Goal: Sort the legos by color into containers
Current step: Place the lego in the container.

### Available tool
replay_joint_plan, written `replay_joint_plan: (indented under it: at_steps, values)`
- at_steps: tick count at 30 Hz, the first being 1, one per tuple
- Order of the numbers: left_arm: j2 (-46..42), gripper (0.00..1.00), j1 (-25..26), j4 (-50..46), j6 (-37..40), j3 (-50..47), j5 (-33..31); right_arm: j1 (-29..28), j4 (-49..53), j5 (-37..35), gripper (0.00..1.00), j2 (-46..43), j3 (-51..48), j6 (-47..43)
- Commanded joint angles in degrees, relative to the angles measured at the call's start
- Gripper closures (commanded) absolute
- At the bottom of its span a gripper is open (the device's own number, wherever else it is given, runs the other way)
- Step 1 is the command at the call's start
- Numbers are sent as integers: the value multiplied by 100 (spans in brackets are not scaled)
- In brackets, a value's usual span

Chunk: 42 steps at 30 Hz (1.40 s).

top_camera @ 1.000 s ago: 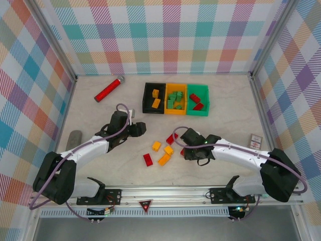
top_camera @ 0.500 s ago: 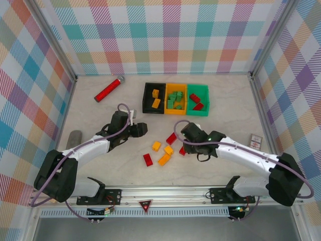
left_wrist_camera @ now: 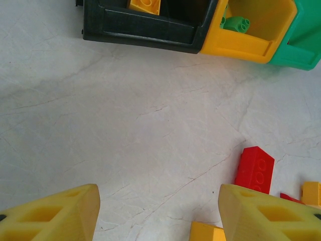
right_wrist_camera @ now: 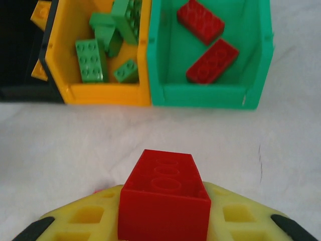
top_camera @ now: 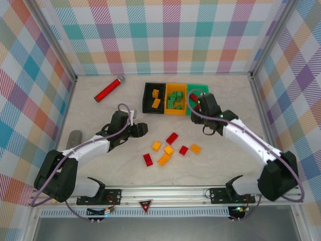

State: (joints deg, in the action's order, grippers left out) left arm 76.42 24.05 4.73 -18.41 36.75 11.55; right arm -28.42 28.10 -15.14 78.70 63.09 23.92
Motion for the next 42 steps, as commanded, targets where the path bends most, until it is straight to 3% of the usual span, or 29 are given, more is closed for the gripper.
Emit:
replay_joint_plan:
  at_steps: [1, 12, 15, 17, 23, 42]
  values:
    - [-9, 36, -85, 151, -2, -72, 127, 234, -167, 239, 65, 662, 642, -549]
    - [-44, 36, -85, 116, 48, -63, 122, 952, 607, 736, 61, 2679, 2629, -805]
    - [-41, 36, -85, 81, 68, -54, 93, 985, 775, 797, 56, 2958, 2907, -850]
    - [-57, 36, -85, 80, 78, -54, 92, 988, 794, 961, 47, 3020, 2948, -854]
    - [-71, 35, -85, 63, 102, -52, 84, 988, 616, 1122, 43, 2743, 2490, -817]
    - [-198, 34, -68, 40, -224, -233, 457, 962, -1029, 1793, 41, 584, -1035, -734]
